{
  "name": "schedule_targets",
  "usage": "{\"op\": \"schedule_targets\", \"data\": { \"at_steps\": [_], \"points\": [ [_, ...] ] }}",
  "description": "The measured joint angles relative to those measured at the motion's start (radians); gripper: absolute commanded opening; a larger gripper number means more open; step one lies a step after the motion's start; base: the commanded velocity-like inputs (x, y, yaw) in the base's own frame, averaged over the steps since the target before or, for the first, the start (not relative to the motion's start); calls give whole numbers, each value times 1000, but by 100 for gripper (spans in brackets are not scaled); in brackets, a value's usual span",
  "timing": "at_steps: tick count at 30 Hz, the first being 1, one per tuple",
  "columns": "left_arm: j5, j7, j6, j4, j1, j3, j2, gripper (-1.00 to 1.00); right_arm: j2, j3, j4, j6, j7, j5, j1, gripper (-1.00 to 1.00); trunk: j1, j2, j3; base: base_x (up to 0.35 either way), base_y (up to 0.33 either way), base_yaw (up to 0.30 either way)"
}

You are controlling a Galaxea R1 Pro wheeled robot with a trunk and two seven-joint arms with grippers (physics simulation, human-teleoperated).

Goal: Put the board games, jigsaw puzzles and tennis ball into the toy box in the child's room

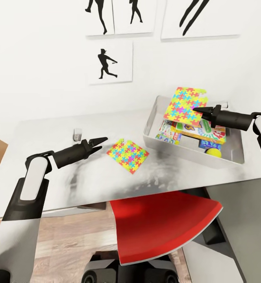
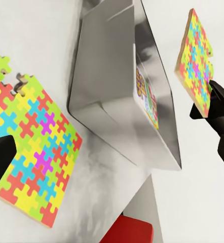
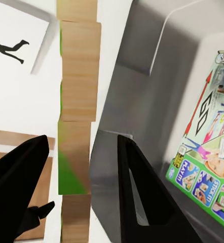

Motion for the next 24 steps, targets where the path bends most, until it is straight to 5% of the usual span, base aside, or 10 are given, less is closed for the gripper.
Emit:
{"op": "schedule_targets", "data": {
  "at_steps": [10, 24],
  "points": [
    [7, -1, 2, 9, -35, 0, 0, 100, -1, 1, -3, 0, 0, 1, -1, -100, 0, 0, -16, 0, 0, 0],
    [103, 25, 2, 16, -103, 6, 12, 100, 0, 8, -6, 0, 0, 1, 0, -100, 0, 0, -39, 0, 0, 0]
  ]
}}
